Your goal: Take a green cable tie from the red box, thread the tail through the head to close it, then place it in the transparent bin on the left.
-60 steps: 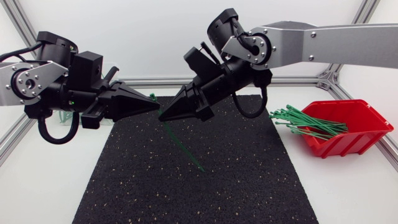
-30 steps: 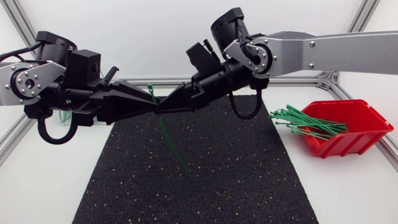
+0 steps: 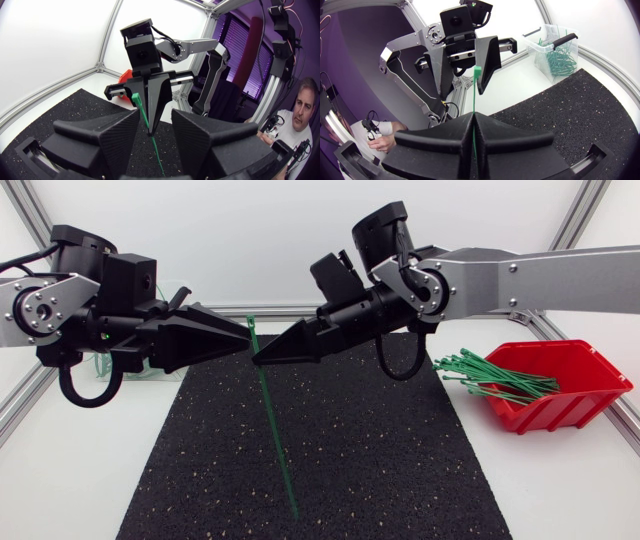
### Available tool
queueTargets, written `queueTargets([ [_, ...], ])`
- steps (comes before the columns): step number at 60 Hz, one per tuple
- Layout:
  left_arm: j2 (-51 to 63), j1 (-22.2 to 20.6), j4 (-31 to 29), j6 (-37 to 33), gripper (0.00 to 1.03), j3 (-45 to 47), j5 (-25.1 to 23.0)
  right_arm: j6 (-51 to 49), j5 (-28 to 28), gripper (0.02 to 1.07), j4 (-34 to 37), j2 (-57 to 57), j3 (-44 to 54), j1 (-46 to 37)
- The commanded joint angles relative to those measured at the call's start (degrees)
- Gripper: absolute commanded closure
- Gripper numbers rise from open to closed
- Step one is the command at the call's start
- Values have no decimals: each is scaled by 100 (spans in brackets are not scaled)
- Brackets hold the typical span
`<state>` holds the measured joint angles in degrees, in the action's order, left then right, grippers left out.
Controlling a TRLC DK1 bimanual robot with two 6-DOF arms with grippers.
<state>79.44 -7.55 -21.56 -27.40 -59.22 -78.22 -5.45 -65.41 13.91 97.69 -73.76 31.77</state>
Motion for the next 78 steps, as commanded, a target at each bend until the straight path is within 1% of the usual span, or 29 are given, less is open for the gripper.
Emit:
queueTargets([
  [1,107,43,64,94,57,-195,-115,229,-69,101,-170,-154,221,-13],
  [10,177,17,82,121,59,-204,-115,343,-69,101,-319,-206,292,5],
  [11,177,17,82,121,59,-204,-115,343,-77,101,-328,-206,292,5],
  [12,186,8,82,121,62,-195,-115,343,-77,101,-345,-215,292,5],
  [15,212,-1,91,121,64,-195,-115,361,-86,101,-363,-233,292,14],
  [20,265,-9,100,121,64,-204,-115,457,-86,101,-486,-259,344,31],
  [24,274,-9,117,121,65,-213,-115,598,-86,101,-679,-286,415,49],
  [30,291,-62,126,129,69,-213,-115,932,-86,101,-1092,-312,520,49],
  [61,344,-53,214,358,70,-292,-115,897,-77,101,-1110,-294,652,110],
  [64,362,-62,223,358,74,-292,-115,897,-77,101,-1119,-312,652,110],
  [68,397,-62,231,358,75,-283,-115,906,-77,101,-1163,-338,678,110],
  [70,406,-71,240,358,79,-283,-124,914,-77,101,-1180,-347,687,110],
  [78,406,-80,240,367,80,-274,-150,906,-60,101,-1198,-347,714,110],
])
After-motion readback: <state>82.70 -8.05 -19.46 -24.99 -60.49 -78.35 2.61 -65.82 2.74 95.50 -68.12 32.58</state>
